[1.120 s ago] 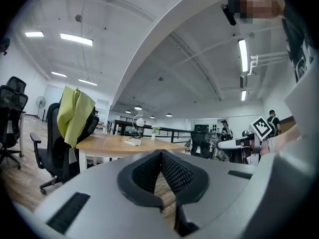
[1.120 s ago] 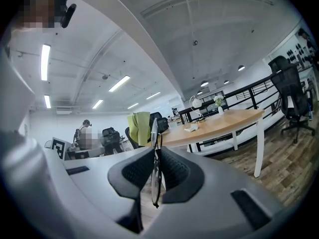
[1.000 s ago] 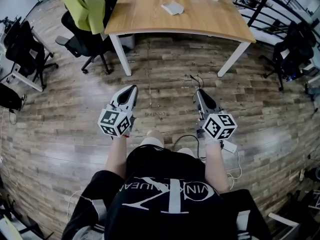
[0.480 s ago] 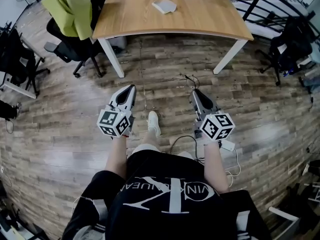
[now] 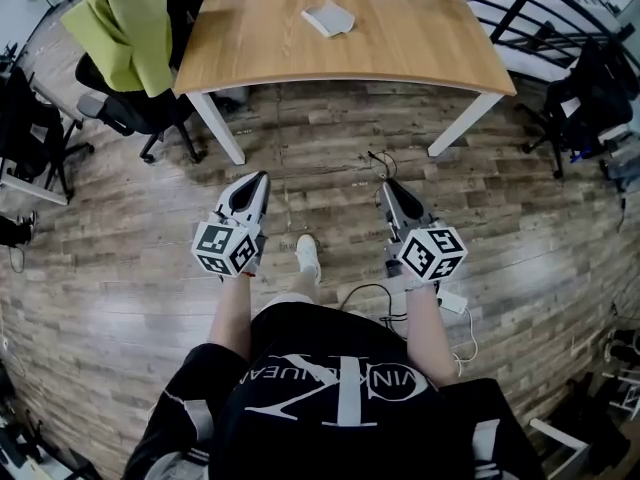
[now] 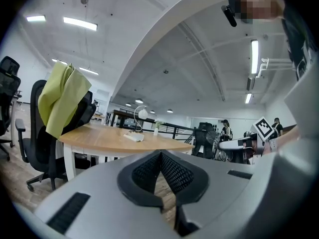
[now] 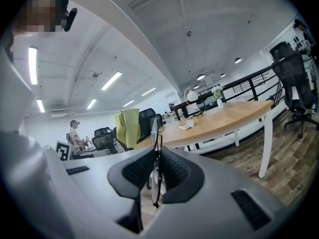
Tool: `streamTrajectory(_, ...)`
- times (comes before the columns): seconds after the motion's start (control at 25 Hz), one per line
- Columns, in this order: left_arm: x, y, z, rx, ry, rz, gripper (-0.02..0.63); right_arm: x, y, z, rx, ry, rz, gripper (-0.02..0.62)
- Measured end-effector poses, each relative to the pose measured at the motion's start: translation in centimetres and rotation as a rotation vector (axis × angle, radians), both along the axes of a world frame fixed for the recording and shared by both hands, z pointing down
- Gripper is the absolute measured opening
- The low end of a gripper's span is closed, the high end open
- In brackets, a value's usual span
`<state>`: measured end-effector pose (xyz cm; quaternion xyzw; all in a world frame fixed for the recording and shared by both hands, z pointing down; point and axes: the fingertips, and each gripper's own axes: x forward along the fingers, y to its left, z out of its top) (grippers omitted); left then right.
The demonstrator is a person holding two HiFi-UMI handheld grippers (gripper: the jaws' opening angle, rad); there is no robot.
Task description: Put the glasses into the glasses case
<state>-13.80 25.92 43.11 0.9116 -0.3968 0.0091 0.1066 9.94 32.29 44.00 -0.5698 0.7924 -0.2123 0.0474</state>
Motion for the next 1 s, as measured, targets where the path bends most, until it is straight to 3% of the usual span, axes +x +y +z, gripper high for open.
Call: streamTrajectory(1.0,3.5,-17.8,0.9,-0.06,-0.025,0.074,0.017,2.3,-16.9,0.8,-0.066,-0.05,0.048,0.051)
